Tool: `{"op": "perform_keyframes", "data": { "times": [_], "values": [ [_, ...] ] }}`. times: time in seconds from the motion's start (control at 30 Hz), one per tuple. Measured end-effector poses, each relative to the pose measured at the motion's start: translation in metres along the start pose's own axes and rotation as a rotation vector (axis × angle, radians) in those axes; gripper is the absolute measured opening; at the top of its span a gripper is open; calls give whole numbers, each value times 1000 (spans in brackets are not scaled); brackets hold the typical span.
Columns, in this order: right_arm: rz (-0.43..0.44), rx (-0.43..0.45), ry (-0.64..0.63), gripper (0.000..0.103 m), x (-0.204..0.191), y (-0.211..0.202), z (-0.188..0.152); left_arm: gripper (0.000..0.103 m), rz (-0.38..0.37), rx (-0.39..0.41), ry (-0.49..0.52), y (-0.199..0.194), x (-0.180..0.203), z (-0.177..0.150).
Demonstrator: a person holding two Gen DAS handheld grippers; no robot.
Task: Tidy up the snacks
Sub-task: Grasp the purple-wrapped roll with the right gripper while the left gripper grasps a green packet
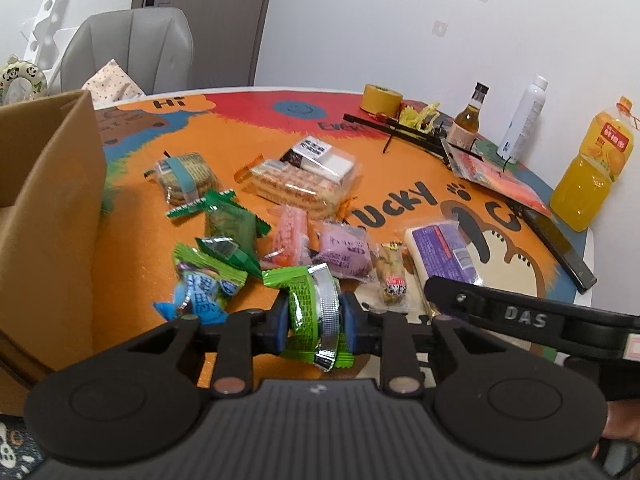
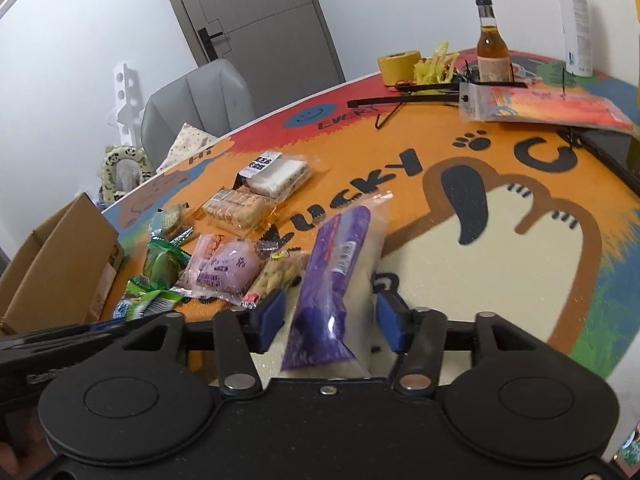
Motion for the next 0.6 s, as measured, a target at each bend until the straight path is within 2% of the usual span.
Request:
{"op": "perform_keyframes", "data": {
  "times": [0.1,0.13,0.17,0.27,0.37,0.6],
  "values": [
    [-21,14,-32,58,-8,5,-1,26,1,10,-3,-4,-1,2],
    [-34,20,-48,51,-10,6,-2,26,3,14,-3,-5,-2,2],
    [-47,24,-63,37,-11,7,-3,26,4,16,-5,-6,-2,3],
    [-45,17,-72,32,-12,6,-3,26,7,26,-11,-10,-4,3],
    [-58,25,-93,29,-17,0,-3,26,8,40,-23,-16,-8,4],
    [-24,62,-91,29,-31,-15,2,26,12,91,-35,-38,-15,10]
  ]
}}
Point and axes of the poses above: each gripper's, at about its wrist camera, not at the fingertips, and y roughly the way its jaws point, x to its right, z to its top, the point moved 2 cm from there along y, roughly the way its jaws point, and after that the axes turned 4 degrees about y, right-handed, at the moved point
